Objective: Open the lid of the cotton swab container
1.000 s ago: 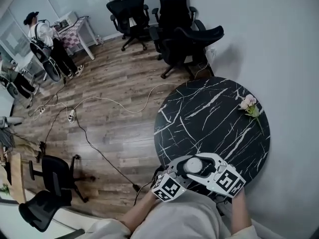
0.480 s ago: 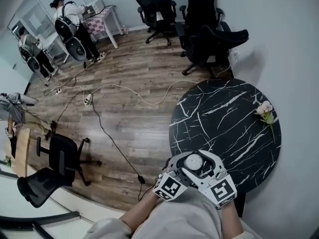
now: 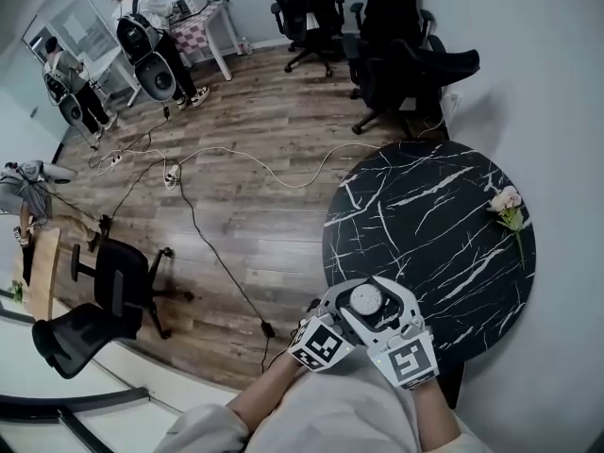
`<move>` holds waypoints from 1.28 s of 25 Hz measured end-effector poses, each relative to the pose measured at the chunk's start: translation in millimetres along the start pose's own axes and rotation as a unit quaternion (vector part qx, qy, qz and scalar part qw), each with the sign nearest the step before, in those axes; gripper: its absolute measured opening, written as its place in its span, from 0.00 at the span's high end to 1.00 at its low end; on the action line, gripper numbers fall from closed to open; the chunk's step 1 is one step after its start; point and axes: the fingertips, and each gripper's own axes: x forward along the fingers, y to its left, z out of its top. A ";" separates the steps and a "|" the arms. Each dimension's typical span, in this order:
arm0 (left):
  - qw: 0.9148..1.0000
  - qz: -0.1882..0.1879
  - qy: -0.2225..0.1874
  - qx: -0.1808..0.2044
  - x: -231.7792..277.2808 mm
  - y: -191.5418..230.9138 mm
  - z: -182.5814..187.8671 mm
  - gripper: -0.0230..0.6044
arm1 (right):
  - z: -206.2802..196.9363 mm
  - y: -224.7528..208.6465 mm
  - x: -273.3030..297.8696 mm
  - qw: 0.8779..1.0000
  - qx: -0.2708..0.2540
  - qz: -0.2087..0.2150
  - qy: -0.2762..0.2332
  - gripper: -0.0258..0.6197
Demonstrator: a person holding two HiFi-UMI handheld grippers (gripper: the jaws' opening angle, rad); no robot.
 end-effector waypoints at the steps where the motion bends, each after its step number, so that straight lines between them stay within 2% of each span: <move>1: 1.000 -0.004 0.000 0.001 1.1 -2.0 0.7 0.54 | -0.1 -0.6 -1.7 1.000 0.002 0.000 0.002 0.51; 6: 1.000 -0.028 -0.003 0.001 2.1 -14.0 -2.3 0.54 | -6.1 -2.6 -11.7 1.000 0.028 -0.002 0.003 0.51; 13: 0.996 -0.075 -0.003 0.037 12.9 -36.7 6.6 0.55 | -12.1 -15.9 -39.2 0.996 0.080 -0.032 -0.015 0.51; 17: 0.994 -0.102 -0.007 0.037 17.8 -44.1 8.3 0.55 | -13.7 -20.7 -46.3 0.994 0.097 -0.049 -0.018 0.51; 21: 0.992 -0.122 -0.014 0.031 26.2 -49.5 9.0 0.55 | -22.4 -26.8 -51.1 0.992 0.115 -0.059 0.002 0.51; 26: 0.992 -0.122 -0.011 0.029 20.7 -41.7 5.5 0.55 | -23.0 -24.3 -42.8 0.990 0.130 -0.046 0.006 0.51; 28: 0.993 -0.111 -0.011 0.026 17.5 -34.2 3.8 0.55 | -19.1 -23.5 -36.1 0.988 0.149 -0.027 -0.004 0.51; 30: 0.995 -0.100 -0.010 0.023 15.0 -26.2 0.9 0.55 | -12.7 -23.6 -29.6 0.981 0.194 0.002 -0.024 0.51; 32: 0.996 -0.090 -0.010 0.016 13.2 -19.1 0.0 0.55 | -9.1 -23.4 -22.8 0.980 0.196 0.019 -0.028 0.51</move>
